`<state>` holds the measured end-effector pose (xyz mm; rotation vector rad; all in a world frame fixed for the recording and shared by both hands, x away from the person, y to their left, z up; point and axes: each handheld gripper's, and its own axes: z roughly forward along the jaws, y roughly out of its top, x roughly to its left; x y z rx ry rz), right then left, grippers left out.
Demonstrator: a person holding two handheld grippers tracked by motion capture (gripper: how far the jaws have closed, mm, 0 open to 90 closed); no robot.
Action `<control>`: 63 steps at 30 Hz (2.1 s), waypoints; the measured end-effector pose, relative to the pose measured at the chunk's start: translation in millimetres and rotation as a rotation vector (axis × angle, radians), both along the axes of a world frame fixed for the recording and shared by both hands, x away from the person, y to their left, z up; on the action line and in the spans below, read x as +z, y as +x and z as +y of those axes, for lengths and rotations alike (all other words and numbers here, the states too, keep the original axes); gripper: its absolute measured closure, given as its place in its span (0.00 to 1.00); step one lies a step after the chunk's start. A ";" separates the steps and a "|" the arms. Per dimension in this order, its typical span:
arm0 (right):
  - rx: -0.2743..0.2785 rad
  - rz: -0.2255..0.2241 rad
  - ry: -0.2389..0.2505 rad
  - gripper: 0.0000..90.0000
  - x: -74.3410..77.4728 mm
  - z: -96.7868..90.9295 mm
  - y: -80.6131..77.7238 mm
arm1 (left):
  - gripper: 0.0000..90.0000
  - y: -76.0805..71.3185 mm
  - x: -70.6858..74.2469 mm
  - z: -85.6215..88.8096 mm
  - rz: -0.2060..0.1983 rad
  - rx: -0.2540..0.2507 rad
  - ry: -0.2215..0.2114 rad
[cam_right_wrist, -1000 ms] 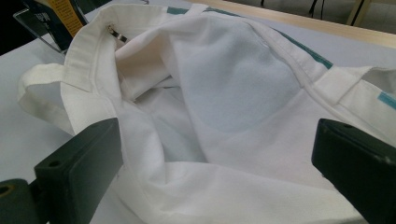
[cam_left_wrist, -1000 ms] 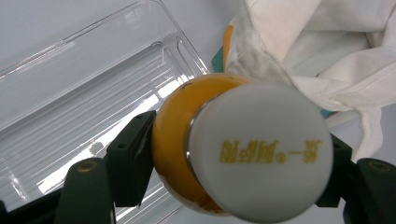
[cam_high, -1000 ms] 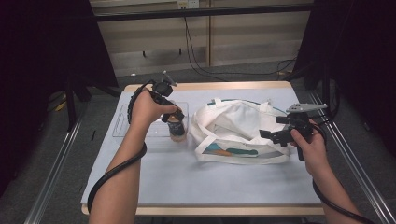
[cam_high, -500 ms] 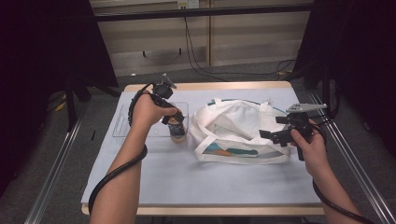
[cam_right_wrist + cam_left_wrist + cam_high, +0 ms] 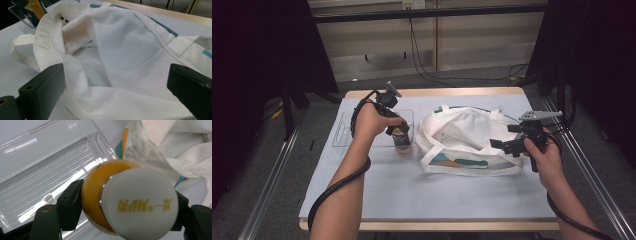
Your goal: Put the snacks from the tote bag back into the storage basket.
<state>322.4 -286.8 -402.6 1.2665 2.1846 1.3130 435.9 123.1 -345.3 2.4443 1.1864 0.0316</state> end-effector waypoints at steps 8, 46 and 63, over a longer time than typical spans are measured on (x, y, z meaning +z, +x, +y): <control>0.001 0.000 0.000 0.02 0.4 0.5 -0.4 | 0.34 -0.6 -1.4 -0.1 0.000 0.000 0.002; 0.014 0.014 -0.008 0.02 -3.3 5.2 0.6 | 0.31 -3.3 -16.5 1.7 -0.021 0.021 -0.064; 0.019 0.010 -0.009 0.02 -2.9 4.5 0.4 | 0.23 -9.0 -18.1 10.7 -0.042 0.035 -0.087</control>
